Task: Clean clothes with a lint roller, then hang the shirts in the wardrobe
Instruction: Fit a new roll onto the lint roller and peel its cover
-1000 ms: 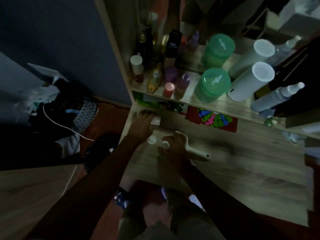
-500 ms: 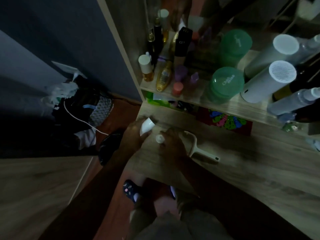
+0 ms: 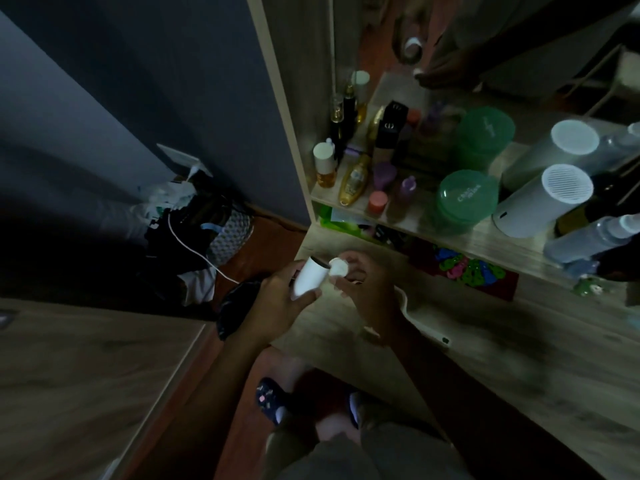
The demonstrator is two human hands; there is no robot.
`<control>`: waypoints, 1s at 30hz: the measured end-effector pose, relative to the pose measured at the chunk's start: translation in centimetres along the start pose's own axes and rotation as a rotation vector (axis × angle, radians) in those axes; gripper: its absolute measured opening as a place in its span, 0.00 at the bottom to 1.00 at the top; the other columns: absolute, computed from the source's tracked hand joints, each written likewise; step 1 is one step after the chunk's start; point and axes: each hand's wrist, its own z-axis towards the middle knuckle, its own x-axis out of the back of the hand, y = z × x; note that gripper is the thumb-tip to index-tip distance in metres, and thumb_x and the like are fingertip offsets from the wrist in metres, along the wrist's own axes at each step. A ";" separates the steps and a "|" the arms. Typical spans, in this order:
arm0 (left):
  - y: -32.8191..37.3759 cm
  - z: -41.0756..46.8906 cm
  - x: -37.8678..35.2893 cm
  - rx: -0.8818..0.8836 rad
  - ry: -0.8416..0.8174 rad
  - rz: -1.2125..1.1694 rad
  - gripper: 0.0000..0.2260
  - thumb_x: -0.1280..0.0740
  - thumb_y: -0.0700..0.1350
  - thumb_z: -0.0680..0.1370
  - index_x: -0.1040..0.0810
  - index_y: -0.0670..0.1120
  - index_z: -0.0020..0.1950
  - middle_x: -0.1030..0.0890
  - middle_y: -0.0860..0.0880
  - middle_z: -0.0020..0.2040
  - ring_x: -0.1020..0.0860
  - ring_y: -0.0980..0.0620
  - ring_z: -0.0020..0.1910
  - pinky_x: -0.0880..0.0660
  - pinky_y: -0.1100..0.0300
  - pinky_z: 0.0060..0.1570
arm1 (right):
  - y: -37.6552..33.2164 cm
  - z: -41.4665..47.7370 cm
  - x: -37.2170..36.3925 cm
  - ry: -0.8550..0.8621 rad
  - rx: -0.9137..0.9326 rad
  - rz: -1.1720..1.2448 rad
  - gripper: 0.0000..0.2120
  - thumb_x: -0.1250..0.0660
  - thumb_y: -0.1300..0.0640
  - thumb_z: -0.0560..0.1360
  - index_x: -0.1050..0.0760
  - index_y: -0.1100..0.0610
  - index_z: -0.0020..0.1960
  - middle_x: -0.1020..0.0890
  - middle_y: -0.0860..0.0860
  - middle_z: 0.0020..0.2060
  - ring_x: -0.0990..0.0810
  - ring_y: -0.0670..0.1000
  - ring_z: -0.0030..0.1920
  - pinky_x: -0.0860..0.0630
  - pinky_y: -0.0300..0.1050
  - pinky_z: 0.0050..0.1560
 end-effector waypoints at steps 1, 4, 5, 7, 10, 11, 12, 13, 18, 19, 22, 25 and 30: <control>0.5 -0.3 0.4 0.001 -0.005 -0.013 0.23 0.24 0.46 0.74 0.24 0.44 0.68 0.18 0.49 0.59 0.20 0.53 0.55 0.25 0.69 0.50 | -1.0 0.1 0.6 -0.017 -0.016 0.082 0.19 0.24 0.65 0.71 0.22 0.50 0.57 0.17 0.42 0.50 0.15 0.42 0.48 0.20 0.34 0.40; 1.8 -1.0 1.5 -0.022 0.001 -0.053 0.22 0.24 0.47 0.74 0.24 0.48 0.67 0.18 0.53 0.59 0.20 0.57 0.56 0.24 0.67 0.51 | -3.4 0.4 2.3 -0.026 -0.013 0.207 0.19 0.26 0.69 0.71 0.22 0.57 0.59 0.17 0.43 0.51 0.16 0.38 0.48 0.21 0.32 0.39; 2.1 -1.3 1.8 -0.036 0.007 -0.055 0.22 0.24 0.48 0.74 0.24 0.50 0.66 0.18 0.55 0.58 0.20 0.60 0.56 0.24 0.69 0.51 | -4.1 0.3 2.6 -0.040 -0.004 0.227 0.19 0.27 0.70 0.72 0.21 0.57 0.60 0.16 0.46 0.52 0.16 0.39 0.49 0.20 0.34 0.40; 2.7 -1.6 2.4 -0.060 0.018 -0.040 0.23 0.24 0.51 0.74 0.25 0.53 0.67 0.19 0.60 0.57 0.21 0.63 0.56 0.26 0.71 0.51 | -5.5 0.1 3.0 -0.058 0.064 0.178 0.18 0.29 0.69 0.74 0.21 0.57 0.62 0.16 0.50 0.56 0.16 0.43 0.52 0.18 0.38 0.47; 3.5 -2.0 3.4 -0.098 0.046 -0.021 0.23 0.26 0.56 0.74 0.26 0.56 0.68 0.22 0.68 0.57 0.23 0.69 0.57 0.28 0.75 0.52 | -7.1 -0.3 3.2 -0.041 0.249 -0.003 0.17 0.30 0.69 0.75 0.20 0.59 0.63 0.16 0.52 0.57 0.17 0.44 0.56 0.20 0.39 0.55; 3.8 -2.0 3.8 -0.110 0.056 -0.017 0.24 0.27 0.58 0.73 0.26 0.56 0.68 0.23 0.70 0.57 0.24 0.70 0.57 0.28 0.75 0.53 | -7.5 -0.3 3.3 -0.046 0.308 -0.034 0.17 0.31 0.69 0.76 0.20 0.59 0.63 0.16 0.51 0.57 0.18 0.43 0.57 0.21 0.38 0.57; 4.1 -2.0 4.1 -0.120 0.063 -0.016 0.25 0.28 0.60 0.73 0.25 0.57 0.68 0.23 0.72 0.57 0.24 0.70 0.57 0.28 0.74 0.53 | -7.8 -0.3 3.4 -0.048 0.370 -0.051 0.17 0.32 0.68 0.76 0.20 0.58 0.64 0.16 0.51 0.58 0.19 0.41 0.59 0.22 0.37 0.58; 4.4 -2.1 4.4 -0.127 0.067 -0.016 0.25 0.28 0.61 0.72 0.25 0.57 0.68 0.23 0.73 0.57 0.23 0.69 0.57 0.28 0.74 0.52 | -8.0 -0.3 3.5 -0.042 0.436 -0.057 0.16 0.33 0.66 0.78 0.20 0.58 0.64 0.17 0.51 0.59 0.20 0.41 0.60 0.22 0.36 0.59; 5.5 -2.1 5.6 -0.148 0.077 0.004 0.21 0.25 0.57 0.73 0.26 0.61 0.64 0.22 0.73 0.55 0.22 0.69 0.55 0.28 0.75 0.49 | -8.4 -0.5 3.5 -0.036 0.576 -0.038 0.15 0.40 0.57 0.81 0.21 0.56 0.65 0.18 0.47 0.61 0.22 0.42 0.65 0.25 0.36 0.64; 5.6 -2.1 5.6 -0.153 0.075 0.009 0.22 0.25 0.56 0.73 0.25 0.59 0.65 0.23 0.72 0.55 0.22 0.69 0.55 0.28 0.75 0.50 | -8.3 -0.6 3.4 -0.028 0.572 -0.034 0.14 0.39 0.58 0.81 0.21 0.56 0.64 0.18 0.45 0.60 0.22 0.40 0.64 0.26 0.35 0.63; 6.1 -2.0 5.6 -0.195 0.079 0.037 0.23 0.24 0.53 0.73 0.23 0.53 0.66 0.24 0.71 0.56 0.23 0.70 0.55 0.29 0.76 0.51 | -8.5 -0.8 3.3 0.031 0.556 -0.015 0.12 0.37 0.58 0.80 0.19 0.55 0.61 0.19 0.38 0.58 0.22 0.35 0.61 0.26 0.30 0.60; 6.4 -1.9 5.6 -0.215 0.082 0.037 0.23 0.24 0.53 0.73 0.23 0.52 0.66 0.24 0.71 0.56 0.23 0.69 0.56 0.29 0.75 0.51 | -9.1 -0.8 3.5 0.022 0.500 0.021 0.12 0.35 0.56 0.80 0.20 0.48 0.62 0.20 0.29 0.56 0.20 0.36 0.59 0.25 0.29 0.57; 6.9 -1.8 5.8 -0.229 0.074 0.056 0.22 0.24 0.52 0.73 0.22 0.50 0.66 0.20 0.63 0.56 0.22 0.69 0.54 0.29 0.76 0.50 | -9.8 -1.0 3.4 0.037 0.456 0.079 0.13 0.33 0.57 0.79 0.21 0.45 0.61 0.20 0.27 0.55 0.19 0.37 0.59 0.23 0.33 0.57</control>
